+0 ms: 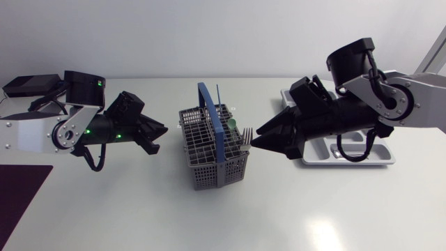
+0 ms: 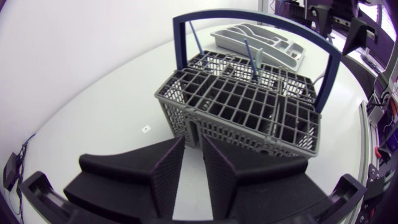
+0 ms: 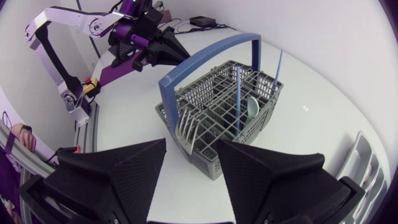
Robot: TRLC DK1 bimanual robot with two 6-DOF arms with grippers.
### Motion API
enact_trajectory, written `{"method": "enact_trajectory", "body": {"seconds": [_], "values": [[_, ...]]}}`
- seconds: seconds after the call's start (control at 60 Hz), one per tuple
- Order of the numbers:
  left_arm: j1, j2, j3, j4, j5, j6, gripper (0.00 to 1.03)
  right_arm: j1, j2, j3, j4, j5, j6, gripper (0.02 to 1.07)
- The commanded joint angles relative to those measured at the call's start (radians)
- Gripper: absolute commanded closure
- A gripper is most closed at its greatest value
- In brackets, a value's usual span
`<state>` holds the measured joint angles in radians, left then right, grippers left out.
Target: Unload the cutlery basket into the drawer organizer.
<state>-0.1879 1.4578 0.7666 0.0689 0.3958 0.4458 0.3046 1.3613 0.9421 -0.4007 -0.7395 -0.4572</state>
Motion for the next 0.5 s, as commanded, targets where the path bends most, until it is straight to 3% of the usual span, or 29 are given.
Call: {"method": "enact_trajectory", "body": {"seconds": [0.0, 0.25, 0.483], "values": [[-0.031, -0.054, -0.046, -0.024, 0.015, 0.016, 0.8, -0.002, 0.005, -0.017, -0.009, -0.026, -0.017, 0.46], [-0.102, -0.143, -0.069, -0.103, 0.018, 0.024, 0.8, 0.005, 0.061, 0.007, -0.001, -0.07, -0.037, 0.55], [-0.147, -0.182, -0.073, -0.146, 0.018, 0.022, 0.8, 0.014, 0.096, 0.032, 0.022, -0.1, -0.037, 0.73]]}}
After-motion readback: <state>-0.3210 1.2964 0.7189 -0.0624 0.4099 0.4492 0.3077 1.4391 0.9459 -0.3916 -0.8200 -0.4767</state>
